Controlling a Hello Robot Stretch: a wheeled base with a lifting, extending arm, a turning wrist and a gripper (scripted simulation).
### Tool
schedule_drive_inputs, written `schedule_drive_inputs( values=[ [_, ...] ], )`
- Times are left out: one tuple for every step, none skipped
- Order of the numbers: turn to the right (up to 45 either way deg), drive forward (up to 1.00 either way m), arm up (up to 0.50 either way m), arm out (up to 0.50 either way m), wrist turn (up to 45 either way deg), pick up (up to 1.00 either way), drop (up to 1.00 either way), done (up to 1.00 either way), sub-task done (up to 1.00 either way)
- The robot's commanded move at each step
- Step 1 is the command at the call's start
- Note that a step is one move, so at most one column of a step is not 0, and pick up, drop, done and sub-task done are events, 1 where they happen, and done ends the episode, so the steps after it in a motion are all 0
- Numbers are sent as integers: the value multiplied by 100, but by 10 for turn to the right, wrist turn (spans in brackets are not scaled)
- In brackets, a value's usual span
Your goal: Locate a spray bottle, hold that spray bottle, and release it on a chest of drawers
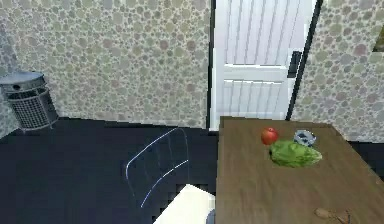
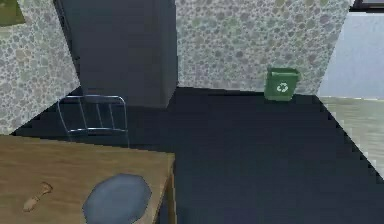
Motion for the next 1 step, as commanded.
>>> schedule_drive_inputs(
  values=[
    [-360,0,0,0,0,0,0,0,0]
  ],
)
